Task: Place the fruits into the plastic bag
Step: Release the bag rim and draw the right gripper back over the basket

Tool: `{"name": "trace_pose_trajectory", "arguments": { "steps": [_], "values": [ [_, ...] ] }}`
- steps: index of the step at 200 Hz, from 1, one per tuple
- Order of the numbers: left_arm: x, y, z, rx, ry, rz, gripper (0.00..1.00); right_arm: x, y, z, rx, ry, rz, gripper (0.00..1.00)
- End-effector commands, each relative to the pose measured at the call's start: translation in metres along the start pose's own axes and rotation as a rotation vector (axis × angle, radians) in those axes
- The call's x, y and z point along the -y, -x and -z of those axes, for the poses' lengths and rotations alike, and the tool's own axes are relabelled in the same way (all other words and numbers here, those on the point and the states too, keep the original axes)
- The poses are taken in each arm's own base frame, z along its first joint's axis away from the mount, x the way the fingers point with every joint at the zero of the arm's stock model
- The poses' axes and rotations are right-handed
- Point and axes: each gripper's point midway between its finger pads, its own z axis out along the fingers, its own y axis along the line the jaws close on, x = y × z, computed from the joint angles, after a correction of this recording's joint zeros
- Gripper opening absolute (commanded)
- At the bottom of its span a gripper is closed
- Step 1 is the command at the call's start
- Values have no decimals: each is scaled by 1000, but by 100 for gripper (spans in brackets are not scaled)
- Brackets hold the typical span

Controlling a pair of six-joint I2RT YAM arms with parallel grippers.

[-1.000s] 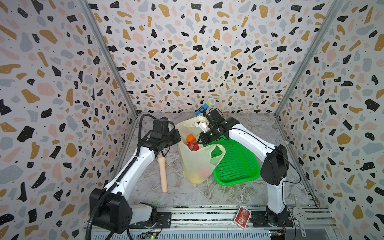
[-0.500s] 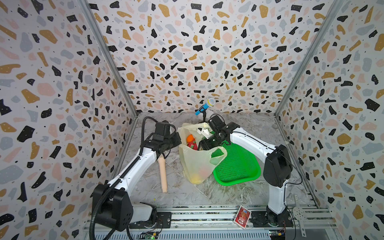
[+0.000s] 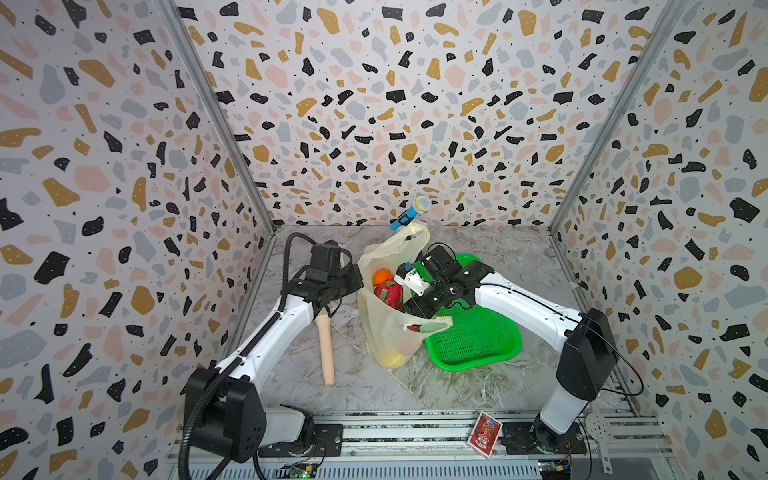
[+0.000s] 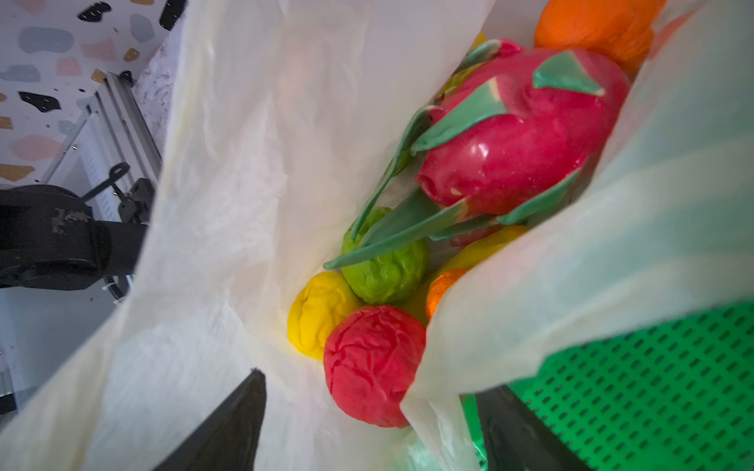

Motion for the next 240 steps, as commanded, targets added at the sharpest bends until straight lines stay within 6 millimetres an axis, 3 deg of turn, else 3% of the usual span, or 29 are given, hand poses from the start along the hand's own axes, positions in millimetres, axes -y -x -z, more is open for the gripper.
{"name": "trace_pose_trajectory", "arguments": {
  "steps": [1, 23, 52, 95, 107, 141, 181, 212, 240],
  "values": [
    [-2, 3, -1, 26, 3, -20, 0, -6, 32, 44, 179, -72, 79, 81],
    [-3, 2, -2, 25, 7, -17, 0, -2, 56, 77, 323, -150, 90, 82],
    [-3, 3, -3, 28, 7, -12, 0, 5, 71, 111, 472, -205, 67, 82],
    [-5, 4, -1, 37, 15, -15, 0, 23, 62, 150, 616, -172, -28, 83],
    [-5, 4, 0, 39, 18, -17, 0, 22, 54, 155, 631, -148, -36, 84],
    [-6, 4, 0, 40, 20, -23, 0, 37, 30, 139, 562, -181, -103, 85],
    [-5, 4, 1, 38, 20, -27, 0, 55, 28, 137, 611, -243, -189, 85],
    [-6, 4, 2, 43, 26, -29, 0, 57, 34, 160, 693, -283, -183, 85],
    [-6, 4, 1, 40, 26, -29, 0, 25, 30, 189, 779, -220, -61, 86]
  ]
}}
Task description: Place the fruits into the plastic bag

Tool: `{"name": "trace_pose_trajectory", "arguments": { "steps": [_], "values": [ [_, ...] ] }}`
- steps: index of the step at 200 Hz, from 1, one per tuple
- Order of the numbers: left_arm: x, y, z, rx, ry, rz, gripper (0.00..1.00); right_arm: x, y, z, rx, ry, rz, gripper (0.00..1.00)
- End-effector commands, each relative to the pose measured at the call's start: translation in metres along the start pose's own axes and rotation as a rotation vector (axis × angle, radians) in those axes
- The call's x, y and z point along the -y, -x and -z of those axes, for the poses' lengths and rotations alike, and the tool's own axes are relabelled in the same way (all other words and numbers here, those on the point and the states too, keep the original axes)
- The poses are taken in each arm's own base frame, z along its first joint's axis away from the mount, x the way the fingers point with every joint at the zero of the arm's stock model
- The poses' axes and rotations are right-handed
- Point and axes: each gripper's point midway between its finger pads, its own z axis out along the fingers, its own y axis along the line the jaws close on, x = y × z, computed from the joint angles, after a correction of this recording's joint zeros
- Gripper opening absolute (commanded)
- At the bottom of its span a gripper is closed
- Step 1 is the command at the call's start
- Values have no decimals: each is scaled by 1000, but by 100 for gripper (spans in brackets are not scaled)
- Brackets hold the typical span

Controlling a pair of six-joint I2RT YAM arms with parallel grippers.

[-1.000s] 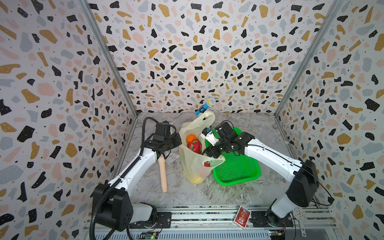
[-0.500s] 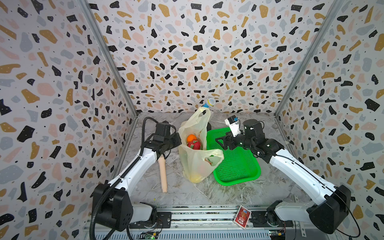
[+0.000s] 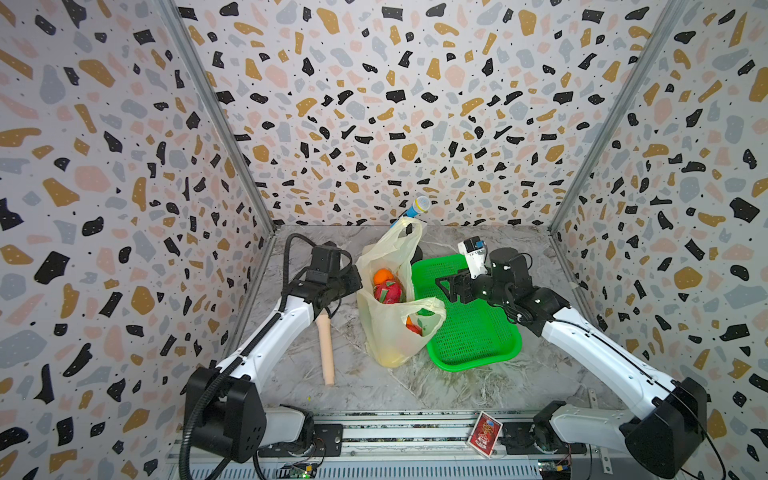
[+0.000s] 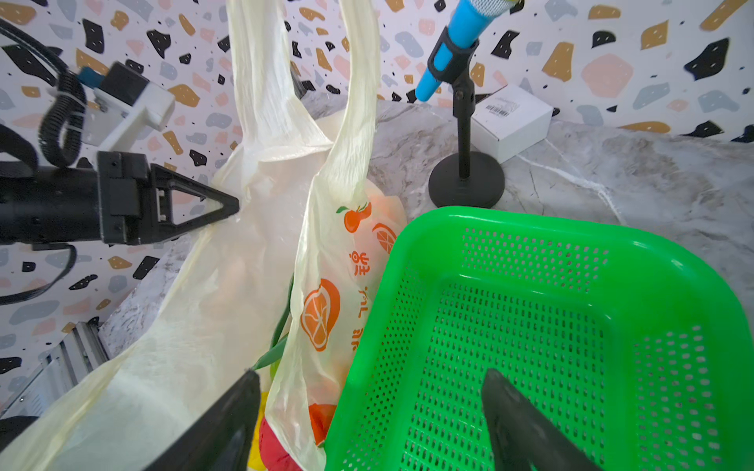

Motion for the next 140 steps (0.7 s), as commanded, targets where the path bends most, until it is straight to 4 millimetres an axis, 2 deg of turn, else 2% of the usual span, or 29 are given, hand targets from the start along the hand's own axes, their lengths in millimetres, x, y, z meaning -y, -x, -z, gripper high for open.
{"name": "trace_pose_trajectory", "arguments": {
  "steps": [1, 13, 40, 85, 113, 140],
  "values": [
    [1, 4, 3, 26, -5, -20, 0, -25, 33, 41, 157, 85, 72, 86],
    [1, 5, 2, 27, -5, -22, 0, -34, 28, 50, 148, 126, 83, 86],
    [-1, 4, -1, 19, 1, -24, 0, -50, -9, 56, 63, 155, 77, 86],
    [-2, 3, -4, 13, 8, -25, 0, -67, -84, 40, -87, 197, 7, 86],
    [-3, 3, -3, 11, 12, -25, 0, -67, -102, 26, -111, 193, -24, 86],
    [-3, 3, -2, 16, 15, -28, 0, -59, -101, 14, -104, 152, -28, 85]
  ]
}}
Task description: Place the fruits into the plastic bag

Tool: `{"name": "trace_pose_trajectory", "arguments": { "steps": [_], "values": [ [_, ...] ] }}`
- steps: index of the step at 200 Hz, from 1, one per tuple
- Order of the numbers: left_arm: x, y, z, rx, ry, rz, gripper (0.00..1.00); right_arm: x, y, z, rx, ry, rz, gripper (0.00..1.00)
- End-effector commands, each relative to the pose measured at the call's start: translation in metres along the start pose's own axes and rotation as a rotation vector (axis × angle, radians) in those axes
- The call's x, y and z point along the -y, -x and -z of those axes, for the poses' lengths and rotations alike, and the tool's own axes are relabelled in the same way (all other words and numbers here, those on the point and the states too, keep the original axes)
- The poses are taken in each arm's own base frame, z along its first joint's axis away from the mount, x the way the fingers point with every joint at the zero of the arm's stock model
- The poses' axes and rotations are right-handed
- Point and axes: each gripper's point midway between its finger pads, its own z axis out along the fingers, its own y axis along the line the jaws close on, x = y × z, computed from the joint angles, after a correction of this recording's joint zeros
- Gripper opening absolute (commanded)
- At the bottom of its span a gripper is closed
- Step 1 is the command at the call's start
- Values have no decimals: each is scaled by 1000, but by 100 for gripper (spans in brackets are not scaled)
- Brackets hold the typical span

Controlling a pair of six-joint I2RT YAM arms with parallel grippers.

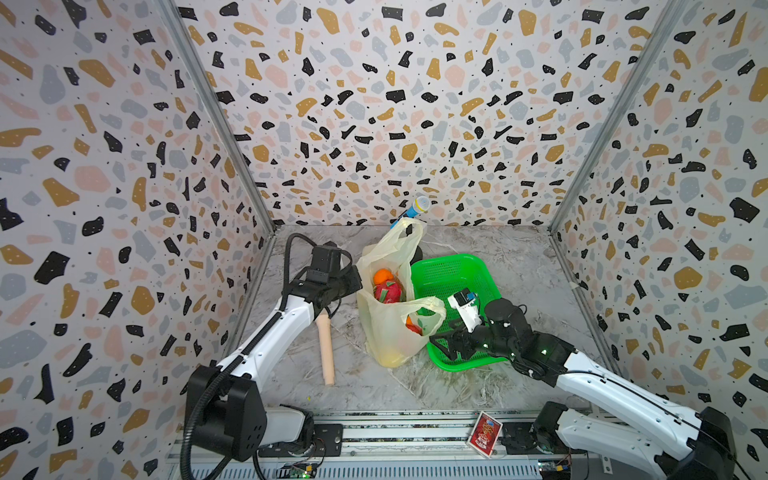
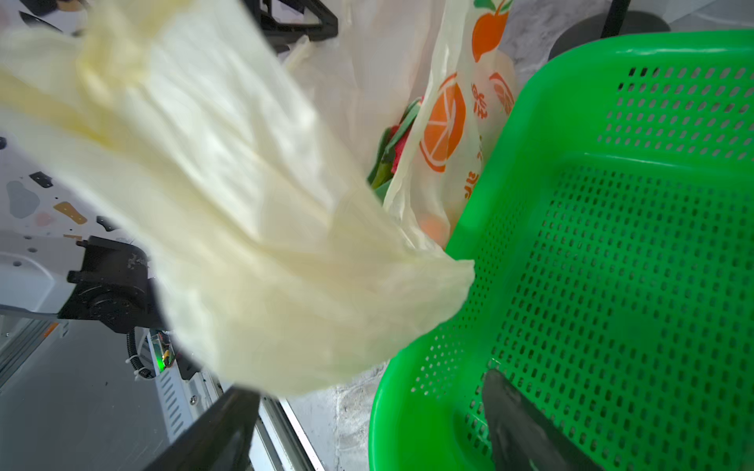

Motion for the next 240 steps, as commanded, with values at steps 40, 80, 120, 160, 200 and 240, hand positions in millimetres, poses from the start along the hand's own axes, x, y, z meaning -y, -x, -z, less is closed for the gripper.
{"name": "trace_pose_trajectory", "arguments": {
  "steps": [40, 80, 120, 160, 200, 240],
  "values": [
    [-3, 3, 0, 19, 11, -17, 0, 7, 41, -18, 128, -14, -16, 73],
    [0, 5, -1, 18, 3, -14, 0, 11, 84, -27, 189, 3, 3, 6],
    [4, 15, -9, 30, 2, -12, 0, -19, 173, -11, 329, 73, 113, 0],
    [11, 21, -21, 17, -21, -14, 0, -31, 210, -9, 388, 96, 141, 0],
    [17, 23, -19, 30, -52, -28, 0, 13, 185, -37, 305, 8, 15, 0],
    [28, 31, -6, 76, -102, -33, 0, 51, 159, -58, 220, -24, -85, 0]
  ]
}}
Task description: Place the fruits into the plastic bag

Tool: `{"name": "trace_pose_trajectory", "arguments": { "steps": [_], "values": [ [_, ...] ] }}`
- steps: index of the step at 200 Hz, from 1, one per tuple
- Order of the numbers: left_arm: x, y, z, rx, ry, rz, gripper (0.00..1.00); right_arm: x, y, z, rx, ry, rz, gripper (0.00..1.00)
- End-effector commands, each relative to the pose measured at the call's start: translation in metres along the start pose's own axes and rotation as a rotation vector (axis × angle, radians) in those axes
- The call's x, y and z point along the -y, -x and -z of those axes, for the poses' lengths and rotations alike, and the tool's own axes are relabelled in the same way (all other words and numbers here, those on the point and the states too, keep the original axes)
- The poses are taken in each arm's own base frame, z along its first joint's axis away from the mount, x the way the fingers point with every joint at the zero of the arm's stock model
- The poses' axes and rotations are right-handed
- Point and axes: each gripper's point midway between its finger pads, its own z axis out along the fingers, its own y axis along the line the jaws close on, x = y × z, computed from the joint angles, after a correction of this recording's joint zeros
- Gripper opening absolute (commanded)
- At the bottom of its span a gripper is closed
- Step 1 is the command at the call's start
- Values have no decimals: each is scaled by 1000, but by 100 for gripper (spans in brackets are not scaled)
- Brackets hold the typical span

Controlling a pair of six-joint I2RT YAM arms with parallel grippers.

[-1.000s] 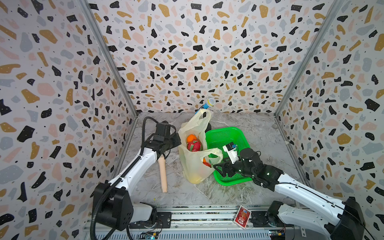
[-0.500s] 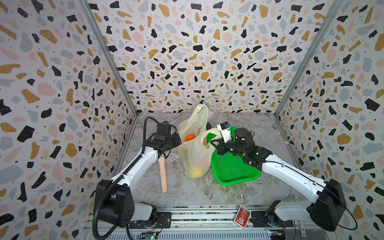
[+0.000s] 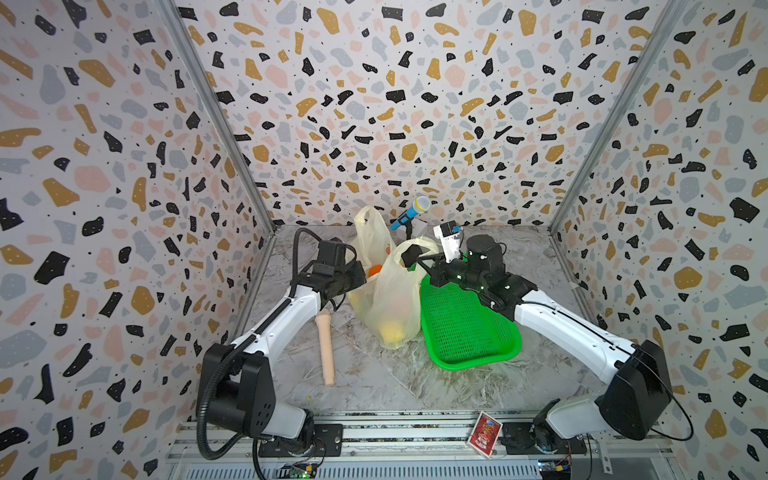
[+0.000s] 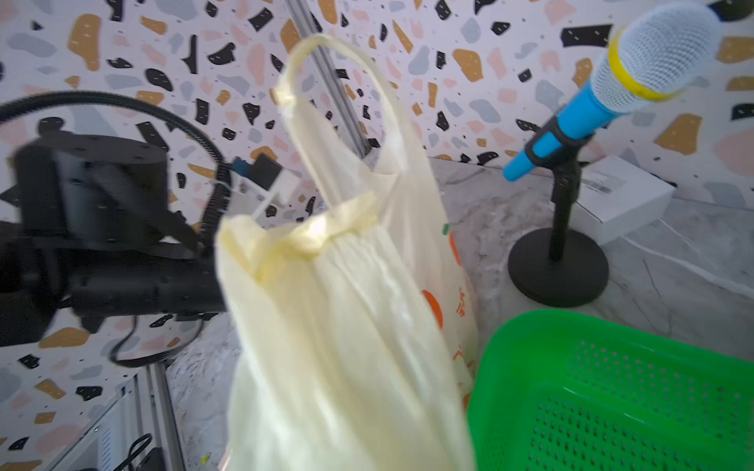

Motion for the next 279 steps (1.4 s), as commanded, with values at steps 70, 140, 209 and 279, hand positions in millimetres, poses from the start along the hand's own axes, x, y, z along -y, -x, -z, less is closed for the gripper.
{"name": "trace_pose_trajectory", "arguments": {
  "steps": [70, 140, 209, 279],
  "values": [
    [11, 83, 97, 390, 104, -19, 97, 37, -22, 3, -52, 4, -125, 13],
    [-68, 89, 129, 516, 496, 68, 100, 6, -9, 52, 0, 98, -3, 74],
    [-148, 68, 142, 562, 746, 227, 99, 36, 9, 124, 209, -185, 20, 77],
    [-227, 34, 151, 676, 1103, 265, 99, 189, -36, 186, 415, -830, -82, 99]
  ]
}}
